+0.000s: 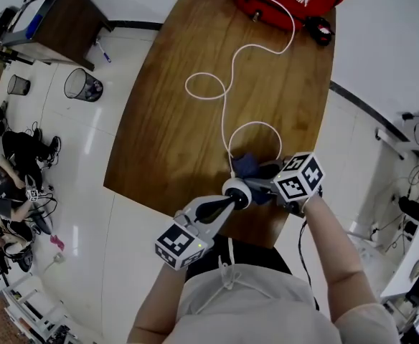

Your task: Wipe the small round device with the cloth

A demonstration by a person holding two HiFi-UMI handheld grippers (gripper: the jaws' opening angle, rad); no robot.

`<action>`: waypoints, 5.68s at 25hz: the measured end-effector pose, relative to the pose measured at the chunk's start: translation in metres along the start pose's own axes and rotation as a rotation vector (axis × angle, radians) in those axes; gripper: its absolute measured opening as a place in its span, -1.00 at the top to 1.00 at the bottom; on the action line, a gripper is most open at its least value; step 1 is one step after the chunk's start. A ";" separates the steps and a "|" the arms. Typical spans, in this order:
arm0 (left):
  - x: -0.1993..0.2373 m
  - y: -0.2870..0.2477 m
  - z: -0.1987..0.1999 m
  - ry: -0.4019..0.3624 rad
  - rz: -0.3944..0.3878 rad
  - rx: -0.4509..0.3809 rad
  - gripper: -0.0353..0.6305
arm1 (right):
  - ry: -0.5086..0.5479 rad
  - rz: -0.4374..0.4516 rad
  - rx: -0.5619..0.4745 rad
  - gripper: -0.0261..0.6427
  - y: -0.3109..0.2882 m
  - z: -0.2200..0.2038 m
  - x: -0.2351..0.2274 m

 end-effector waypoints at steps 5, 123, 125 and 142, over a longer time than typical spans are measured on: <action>0.002 -0.002 0.000 -0.011 0.001 0.010 0.88 | -0.002 -0.055 0.044 0.61 -0.006 -0.014 -0.009; 0.026 0.079 -0.036 -0.108 -0.009 -0.035 0.88 | -0.199 -0.266 -0.434 0.61 -0.077 -0.123 0.111; 0.029 0.081 -0.041 -0.104 0.007 -0.030 0.88 | -0.242 -0.263 -0.431 0.61 -0.081 -0.132 0.099; 0.024 0.098 -0.031 -0.079 0.079 -0.112 0.88 | 0.258 -0.352 -0.443 0.61 -0.004 0.026 0.160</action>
Point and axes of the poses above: the fingertips, and each gripper's own axes: y backward along the fingers, x to its left, z out of its top, the point moved 9 cm from there along y, backward along the fingers, and after that the axes turned 9 degrees about z, right-handed, at the moved point
